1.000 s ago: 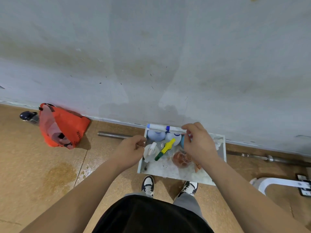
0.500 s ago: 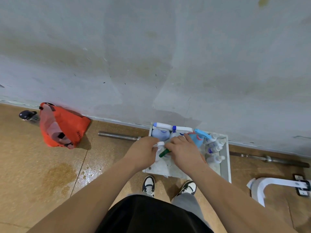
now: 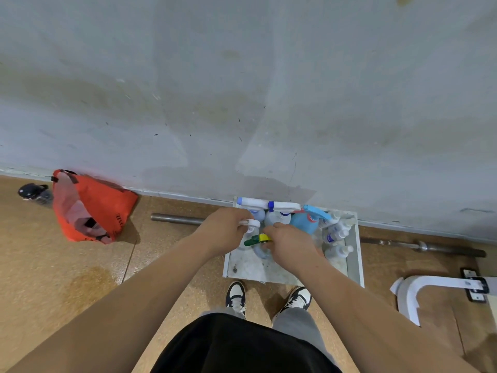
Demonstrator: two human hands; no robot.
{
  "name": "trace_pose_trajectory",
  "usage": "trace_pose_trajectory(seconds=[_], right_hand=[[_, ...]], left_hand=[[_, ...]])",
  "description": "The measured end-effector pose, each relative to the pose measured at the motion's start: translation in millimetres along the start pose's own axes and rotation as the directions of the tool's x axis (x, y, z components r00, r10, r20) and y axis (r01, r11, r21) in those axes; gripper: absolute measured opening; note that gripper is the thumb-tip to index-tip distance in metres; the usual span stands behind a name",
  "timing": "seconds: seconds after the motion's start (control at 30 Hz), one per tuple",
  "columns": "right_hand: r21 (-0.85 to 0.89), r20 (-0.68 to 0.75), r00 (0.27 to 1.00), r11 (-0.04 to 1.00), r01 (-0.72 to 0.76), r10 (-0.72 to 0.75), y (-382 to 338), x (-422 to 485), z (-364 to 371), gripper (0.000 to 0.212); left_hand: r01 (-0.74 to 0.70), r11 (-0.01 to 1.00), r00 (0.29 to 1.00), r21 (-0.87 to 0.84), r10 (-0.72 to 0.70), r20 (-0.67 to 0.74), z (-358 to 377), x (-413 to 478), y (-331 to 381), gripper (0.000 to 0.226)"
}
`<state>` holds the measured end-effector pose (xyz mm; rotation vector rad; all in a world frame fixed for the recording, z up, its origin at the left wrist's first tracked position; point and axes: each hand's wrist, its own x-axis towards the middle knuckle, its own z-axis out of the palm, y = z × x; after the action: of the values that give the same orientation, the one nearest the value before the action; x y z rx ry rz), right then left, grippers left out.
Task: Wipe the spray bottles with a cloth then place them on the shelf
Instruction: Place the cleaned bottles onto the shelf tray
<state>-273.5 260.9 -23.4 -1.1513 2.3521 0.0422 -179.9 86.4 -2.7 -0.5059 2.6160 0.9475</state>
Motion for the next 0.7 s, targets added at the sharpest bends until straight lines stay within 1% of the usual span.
trace_pose_trajectory(seconds=[0.07, 0.13, 0.2, 0.37, 0.47, 0.6, 0.7], right_hand=[[-0.005, 0.013, 1.000, 1.000, -0.017, 0.017, -0.4, 3.1, -0.8, 0.020], [-0.018, -0.005, 1.000, 1.000, -0.014, 0.014, -1.0, 3.2, 0.6, 0.019], [-0.024, -0.035, 0.999, 1.000, -0.019, 0.018, 0.4, 0.3, 3.7, 0.019], [-0.037, -0.053, 0.998, 0.999, -0.029, 0.027, 9.7, -3.0, 4.4, 0.022], [-0.043, -0.061, 0.998, 0.999, -0.031, 0.028, 12.8, -3.7, 3.2, 0.026], [-0.057, -0.080, 0.997, 0.998, -0.011, 0.006, 14.3, -7.2, 5.3, 0.026], [-0.060, -0.098, 0.995, 0.998, -0.025, 0.019, 16.9, -4.7, 3.8, 0.026]], left_hand=[[-0.008, 1.000, 1.000, -0.019, 0.008, -0.017, 1.1, 2.7, 1.1, 0.024], [0.001, 1.000, 1.000, -0.031, -0.002, -0.026, 0.5, 5.1, 2.2, 0.026], [0.017, 1.000, 1.000, -0.016, -0.017, -0.020, -0.7, 5.9, 1.2, 0.028], [0.032, 0.999, 0.999, 0.008, -0.032, -0.029, -2.2, 3.1, -6.2, 0.034], [0.014, 0.999, 1.000, 0.036, -0.014, 0.000, -2.1, 0.4, -4.9, 0.033], [0.015, 0.999, 0.999, 0.038, -0.014, -0.033, -1.2, -0.9, -7.8, 0.037], [0.008, 0.998, 1.000, 0.064, -0.007, -0.024, -0.6, -0.7, -5.8, 0.034]])
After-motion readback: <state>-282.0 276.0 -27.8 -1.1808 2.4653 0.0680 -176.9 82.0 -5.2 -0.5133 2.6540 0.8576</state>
